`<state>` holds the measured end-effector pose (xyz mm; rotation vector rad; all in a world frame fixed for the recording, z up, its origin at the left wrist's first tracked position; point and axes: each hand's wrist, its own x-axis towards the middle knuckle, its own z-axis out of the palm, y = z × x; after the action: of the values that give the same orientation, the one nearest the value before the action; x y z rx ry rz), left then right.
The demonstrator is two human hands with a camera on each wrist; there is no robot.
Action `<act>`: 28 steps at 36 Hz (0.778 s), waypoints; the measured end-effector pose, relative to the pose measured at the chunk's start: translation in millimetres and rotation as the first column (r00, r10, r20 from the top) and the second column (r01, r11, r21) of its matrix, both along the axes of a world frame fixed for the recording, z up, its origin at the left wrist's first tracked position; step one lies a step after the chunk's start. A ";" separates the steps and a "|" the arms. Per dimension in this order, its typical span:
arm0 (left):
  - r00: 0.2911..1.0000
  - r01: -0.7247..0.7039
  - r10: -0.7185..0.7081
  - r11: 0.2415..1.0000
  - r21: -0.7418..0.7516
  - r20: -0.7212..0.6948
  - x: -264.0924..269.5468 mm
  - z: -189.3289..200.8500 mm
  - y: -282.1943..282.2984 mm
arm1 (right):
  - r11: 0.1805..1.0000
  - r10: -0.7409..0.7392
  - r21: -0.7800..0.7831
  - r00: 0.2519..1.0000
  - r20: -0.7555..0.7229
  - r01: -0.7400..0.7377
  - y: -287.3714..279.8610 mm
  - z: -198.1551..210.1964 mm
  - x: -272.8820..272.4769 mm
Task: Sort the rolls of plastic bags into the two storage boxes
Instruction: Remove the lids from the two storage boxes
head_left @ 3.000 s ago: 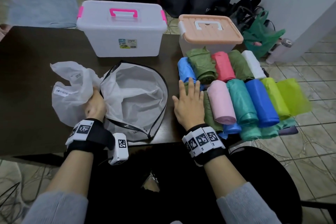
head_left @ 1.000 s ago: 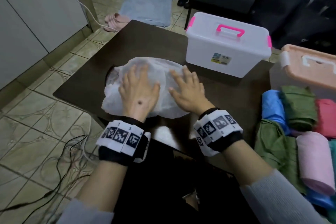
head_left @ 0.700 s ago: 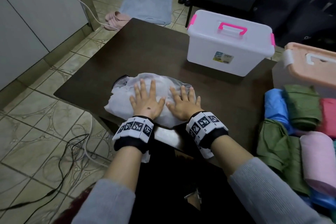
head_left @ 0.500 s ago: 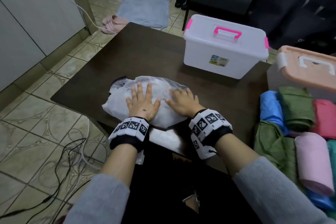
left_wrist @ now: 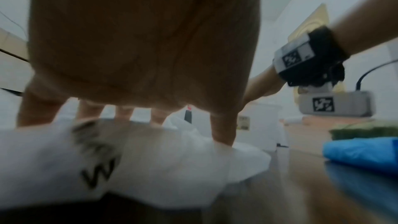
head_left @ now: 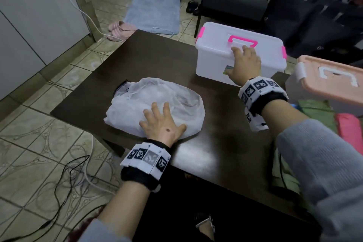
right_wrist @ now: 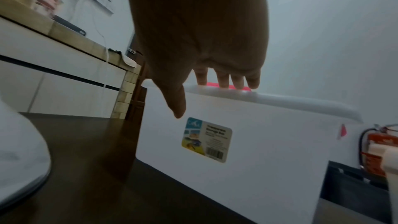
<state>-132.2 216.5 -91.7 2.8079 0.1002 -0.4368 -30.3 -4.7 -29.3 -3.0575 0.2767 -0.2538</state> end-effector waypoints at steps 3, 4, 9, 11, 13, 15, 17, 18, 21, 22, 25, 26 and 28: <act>1.000 -0.008 0.008 1.000 0.001 -0.022 20.9 -5.2 5.5 | 1.000 -0.008 -0.026 0.999 -0.042 0.007 -6.0 -3.4 2.0; 1.000 -0.014 0.014 1.000 0.005 -0.026 30.6 -5.7 7.7 | 0.999 -0.006 -0.037 1.000 -0.026 0.005 -7.1 -4.7 2.2; 0.998 -0.038 0.040 0.999 0.033 -0.042 85.0 -2.3 17.1 | 0.996 -0.014 -0.087 0.999 0.053 0.019 -7.5 -4.0 0.1; 0.999 -0.033 0.035 0.999 0.041 -0.041 105.5 -0.4 18.9 | 0.994 -0.020 -0.104 0.999 0.043 0.025 -6.3 -1.5 -0.7; 0.999 -0.024 0.026 0.998 0.053 -0.042 123.2 1.1 19.3 | 0.993 -0.021 -0.114 0.999 0.030 0.024 -4.4 0.4 -2.4; 0.999 -0.020 0.023 0.998 0.062 -0.043 137.9 2.3 18.0 | 0.992 -0.026 -0.122 0.999 0.022 0.028 -2.3 1.2 -5.6; 0.999 -0.022 0.026 0.997 0.075 -0.046 149.8 3.6 15.5 | 0.991 -0.031 -0.129 0.999 0.030 0.034 0.4 1.4 -9.7; 0.998 -0.026 0.030 0.996 0.080 -0.052 155.0 3.8 14.2 | 0.991 -0.034 -0.129 0.999 0.034 0.038 2.2 1.1 -12.1; 0.997 -0.036 0.042 0.995 0.096 -0.068 169.0 2.8 11.2 | 0.992 -0.041 -0.115 0.998 0.048 0.046 7.9 -1.3 -20.0; 0.997 -0.035 0.043 0.994 0.104 -0.071 172.8 2.0 10.3 | 0.993 -0.044 -0.109 0.998 0.051 0.049 9.7 -2.0 -22.7; 0.995 -0.044 0.053 0.993 0.113 -0.079 178.8 2.2 7.9 | 0.995 -0.055 -0.086 0.997 0.047 0.059 14.9 -2.3 -31.3; 0.996 -0.043 0.053 0.992 0.117 -0.078 179.4 2.7 7.1 | 0.995 -0.059 -0.083 0.997 0.040 0.062 17.0 -2.2 -34.2; 0.996 -0.037 0.047 0.992 0.124 -0.082 180.8 1.5 6.2 | 0.995 -0.066 -0.077 0.998 0.025 0.068 21.4 -1.5 -40.7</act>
<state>48.6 222.6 -90.2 2.9007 0.2110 -0.5572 -71.0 16.7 -30.9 -3.1239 0.3772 -0.3095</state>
